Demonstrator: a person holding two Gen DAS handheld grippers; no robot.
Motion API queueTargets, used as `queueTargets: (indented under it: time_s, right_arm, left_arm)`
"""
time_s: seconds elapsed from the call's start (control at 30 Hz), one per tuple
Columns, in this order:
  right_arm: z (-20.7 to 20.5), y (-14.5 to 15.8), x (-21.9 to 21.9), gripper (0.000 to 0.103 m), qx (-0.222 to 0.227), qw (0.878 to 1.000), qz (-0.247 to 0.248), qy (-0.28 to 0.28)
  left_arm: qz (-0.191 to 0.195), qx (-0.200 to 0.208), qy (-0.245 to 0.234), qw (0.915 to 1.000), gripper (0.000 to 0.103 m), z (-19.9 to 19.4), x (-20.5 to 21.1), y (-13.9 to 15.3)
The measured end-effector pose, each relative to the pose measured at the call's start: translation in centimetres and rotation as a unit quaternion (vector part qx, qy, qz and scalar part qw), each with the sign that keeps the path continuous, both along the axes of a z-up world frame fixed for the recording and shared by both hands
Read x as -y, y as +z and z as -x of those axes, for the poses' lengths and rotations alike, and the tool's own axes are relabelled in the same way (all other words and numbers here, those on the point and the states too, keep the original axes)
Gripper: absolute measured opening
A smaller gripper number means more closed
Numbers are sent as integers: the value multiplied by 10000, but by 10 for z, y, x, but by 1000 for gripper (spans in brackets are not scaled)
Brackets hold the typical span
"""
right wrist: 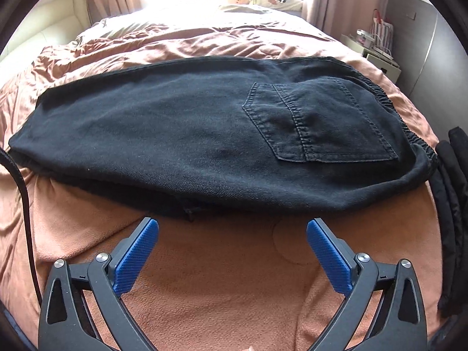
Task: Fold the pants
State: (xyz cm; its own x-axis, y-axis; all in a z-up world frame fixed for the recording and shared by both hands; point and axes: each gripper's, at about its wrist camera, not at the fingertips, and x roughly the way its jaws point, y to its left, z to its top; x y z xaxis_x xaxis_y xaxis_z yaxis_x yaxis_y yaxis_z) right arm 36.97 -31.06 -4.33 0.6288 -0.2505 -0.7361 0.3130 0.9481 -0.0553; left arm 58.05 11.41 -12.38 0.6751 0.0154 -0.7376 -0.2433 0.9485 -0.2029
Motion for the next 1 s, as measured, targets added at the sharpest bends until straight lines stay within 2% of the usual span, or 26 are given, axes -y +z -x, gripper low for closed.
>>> queueTargets:
  time_s: [0.23, 0.3, 0.37, 0.47, 0.8, 1.0]
  right_arm:
    - [-30, -9, -12, 102, -169, 9978, 536, -355]
    - [-32, -8, -12, 102, -130, 9969, 614, -476]
    - [-31, -7, -11, 102, -46, 9955, 698, -637]
    - [-27, -8, -3, 102, 0, 9959, 499, -755]
    - [-15, -9, -1, 102, 109, 9960, 350, -812]
    - [-8, -9, 5, 102, 129, 9961, 248, -835]
  left_arm:
    - [136, -65, -29, 9999, 96, -13, 9, -7]
    - [227, -50, -77, 9997, 92, -20, 13, -9]
    - [385, -98, -104, 9992, 76, -29, 17, -13]
    - [574, -264, -42, 9980, 61, -46, 23, -25]
    - [938, -729, 156, 9928, 59, -91, 36, -67]
    - [934, -954, 300, 9906, 60, -105, 37, -86]
